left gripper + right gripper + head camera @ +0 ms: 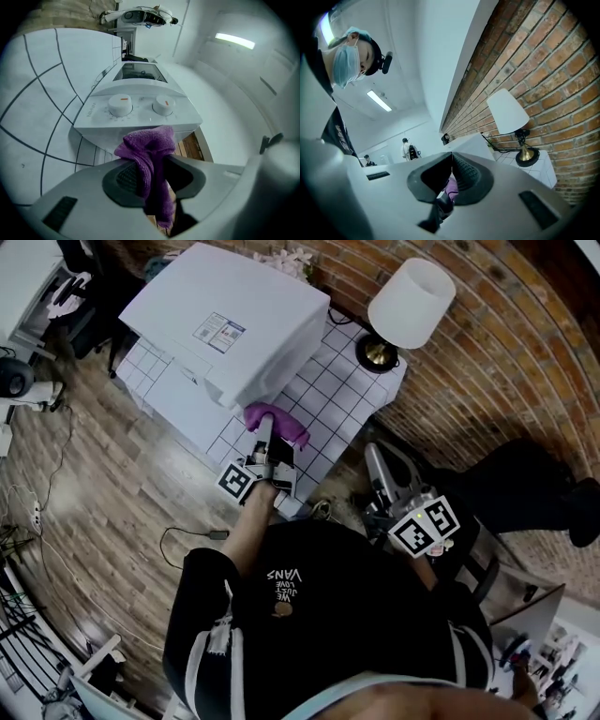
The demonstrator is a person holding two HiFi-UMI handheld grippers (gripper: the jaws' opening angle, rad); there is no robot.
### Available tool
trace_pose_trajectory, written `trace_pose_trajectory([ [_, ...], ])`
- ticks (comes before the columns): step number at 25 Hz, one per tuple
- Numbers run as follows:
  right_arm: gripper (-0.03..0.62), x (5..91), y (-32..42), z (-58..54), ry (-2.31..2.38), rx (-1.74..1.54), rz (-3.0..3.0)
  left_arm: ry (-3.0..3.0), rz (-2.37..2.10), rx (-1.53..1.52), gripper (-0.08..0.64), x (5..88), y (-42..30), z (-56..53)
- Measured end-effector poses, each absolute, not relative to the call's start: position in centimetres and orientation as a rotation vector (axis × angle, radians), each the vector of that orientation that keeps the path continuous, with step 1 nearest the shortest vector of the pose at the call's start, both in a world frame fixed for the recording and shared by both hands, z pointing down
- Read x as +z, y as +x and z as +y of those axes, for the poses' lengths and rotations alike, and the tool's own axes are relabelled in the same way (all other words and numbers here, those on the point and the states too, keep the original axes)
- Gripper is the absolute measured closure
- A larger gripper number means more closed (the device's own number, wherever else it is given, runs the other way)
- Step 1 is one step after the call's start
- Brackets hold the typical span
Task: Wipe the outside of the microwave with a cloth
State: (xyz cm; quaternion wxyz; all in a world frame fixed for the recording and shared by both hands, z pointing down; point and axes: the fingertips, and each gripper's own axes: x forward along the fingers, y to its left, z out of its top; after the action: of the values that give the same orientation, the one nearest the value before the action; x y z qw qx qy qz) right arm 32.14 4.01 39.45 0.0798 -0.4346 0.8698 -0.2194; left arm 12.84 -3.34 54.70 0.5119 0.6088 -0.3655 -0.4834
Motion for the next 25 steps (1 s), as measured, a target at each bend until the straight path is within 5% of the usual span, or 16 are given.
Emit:
trace_pose_trajectory([
  [25,0.592,40.9,44.6,7.1,-1.799,-0.662,2.294,1.488,-0.749,-1.066,0.428,57.8,27.6,-21.7],
])
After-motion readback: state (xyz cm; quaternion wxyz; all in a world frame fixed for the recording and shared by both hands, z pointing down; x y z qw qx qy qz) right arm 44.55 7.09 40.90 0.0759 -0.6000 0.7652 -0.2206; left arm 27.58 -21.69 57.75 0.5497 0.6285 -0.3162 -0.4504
